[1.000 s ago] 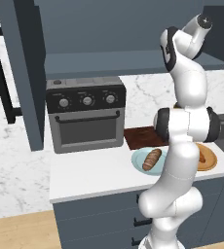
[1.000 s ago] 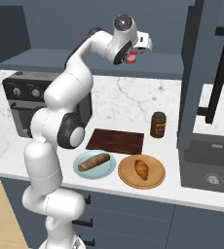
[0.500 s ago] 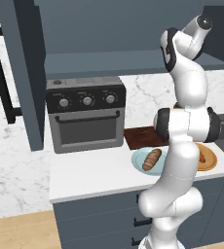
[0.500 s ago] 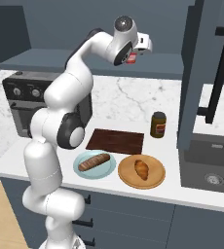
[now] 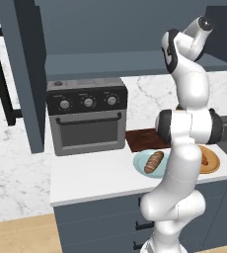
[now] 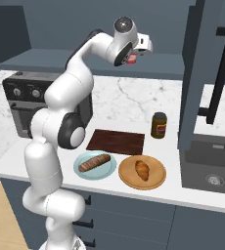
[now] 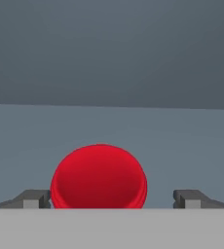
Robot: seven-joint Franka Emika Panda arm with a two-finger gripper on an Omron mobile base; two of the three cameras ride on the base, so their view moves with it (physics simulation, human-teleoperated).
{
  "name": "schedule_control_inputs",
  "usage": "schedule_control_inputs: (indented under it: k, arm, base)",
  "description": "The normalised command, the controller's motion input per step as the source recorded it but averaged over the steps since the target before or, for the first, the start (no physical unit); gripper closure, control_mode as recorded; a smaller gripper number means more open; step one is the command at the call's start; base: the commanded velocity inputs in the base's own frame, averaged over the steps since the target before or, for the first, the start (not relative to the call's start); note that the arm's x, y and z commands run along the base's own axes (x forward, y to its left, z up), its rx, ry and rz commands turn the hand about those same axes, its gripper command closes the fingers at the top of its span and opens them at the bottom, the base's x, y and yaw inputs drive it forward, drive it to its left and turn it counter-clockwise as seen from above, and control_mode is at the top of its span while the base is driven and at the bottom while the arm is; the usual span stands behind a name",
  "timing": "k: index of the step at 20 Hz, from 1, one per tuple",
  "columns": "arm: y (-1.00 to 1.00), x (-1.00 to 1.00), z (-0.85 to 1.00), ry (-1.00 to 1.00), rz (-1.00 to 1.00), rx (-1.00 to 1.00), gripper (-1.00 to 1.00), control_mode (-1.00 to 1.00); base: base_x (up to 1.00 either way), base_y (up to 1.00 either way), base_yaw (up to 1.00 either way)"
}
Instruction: From the different types of pastries on the counter, select a croissant and place it on the cutting board. Then retrieve a jar of jam from the cabinet and place it alongside the croissant on the cutting board.
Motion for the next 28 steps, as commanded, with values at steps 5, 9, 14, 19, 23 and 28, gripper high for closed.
schedule_control_inputs:
  k: [5, 9, 14, 19, 23, 28]
  arm:
    - [0.06, 0.12, -0.01, 0.00, 0.00, 0.00, -1.00, -1.00]
    - [0.04, 0.07, 0.00, 0.00, 0.00, 0.00, -1.00, -1.00]
    - [0.04, 0.01, -0.01, 0.00, 0.00, 0.00, 1.00, -1.00]
    - [0.06, 0.00, -0.04, 0.00, 0.00, 0.00, 1.00, -1.00]
    - [0.00, 0.00, 0.00, -0.01, 0.00, 0.00, 1.00, -1.00]
    - [0.00, -0.01, 0.01, -0.03, 0.00, 0.00, 1.00, -1.00]
  base:
    - [0.00, 0.00, 0.00]
    - [0.00, 0.00, 0.00]
    - [0.00, 0.00, 0.00]
    - [0.00, 0.00, 0.00]
    - [0.00, 0.00, 0.00]
    - [0.00, 0.00, 0.00]
